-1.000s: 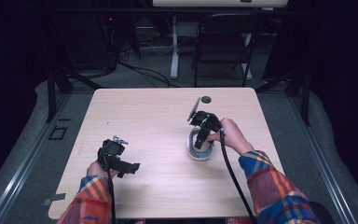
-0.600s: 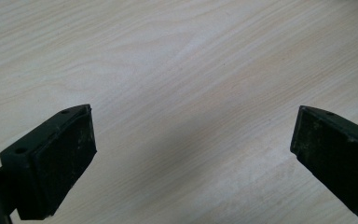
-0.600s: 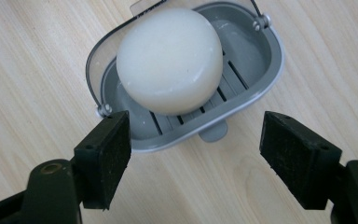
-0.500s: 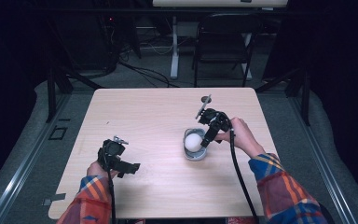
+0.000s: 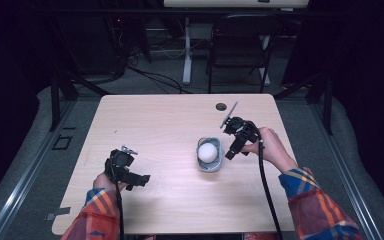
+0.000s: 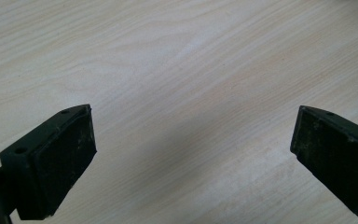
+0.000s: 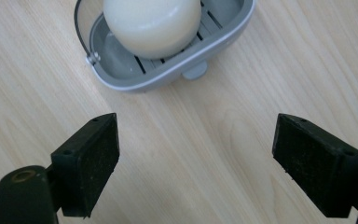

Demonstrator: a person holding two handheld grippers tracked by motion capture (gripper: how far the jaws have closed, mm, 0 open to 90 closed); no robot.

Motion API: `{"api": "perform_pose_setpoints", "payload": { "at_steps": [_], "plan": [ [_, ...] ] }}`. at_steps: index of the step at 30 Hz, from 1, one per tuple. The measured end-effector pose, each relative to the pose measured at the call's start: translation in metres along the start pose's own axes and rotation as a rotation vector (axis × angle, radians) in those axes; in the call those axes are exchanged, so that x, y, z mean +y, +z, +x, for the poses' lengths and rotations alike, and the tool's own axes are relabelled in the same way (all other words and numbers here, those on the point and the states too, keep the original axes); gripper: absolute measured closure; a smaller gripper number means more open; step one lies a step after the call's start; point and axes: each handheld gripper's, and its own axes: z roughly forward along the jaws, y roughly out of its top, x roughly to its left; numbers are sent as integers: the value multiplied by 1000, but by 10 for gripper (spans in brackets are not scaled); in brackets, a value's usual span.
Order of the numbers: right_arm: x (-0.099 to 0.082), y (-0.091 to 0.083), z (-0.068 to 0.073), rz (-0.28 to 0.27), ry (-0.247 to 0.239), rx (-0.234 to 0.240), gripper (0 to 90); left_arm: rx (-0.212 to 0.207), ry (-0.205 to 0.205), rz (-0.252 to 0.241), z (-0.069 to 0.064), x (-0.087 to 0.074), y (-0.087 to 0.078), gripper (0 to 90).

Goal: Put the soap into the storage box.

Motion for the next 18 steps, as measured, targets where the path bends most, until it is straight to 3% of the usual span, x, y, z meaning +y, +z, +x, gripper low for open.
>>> {"api": "perform_pose_setpoints", "payload": {
  "at_steps": [6,18],
  "plan": [
    [-19,-8,-4,10,4,-20,126,0,0,0,0,0,0,0],
    [-66,-4,-15,28,78,-56,69,2,-1,2,0,0,0,0]
  ]
}}
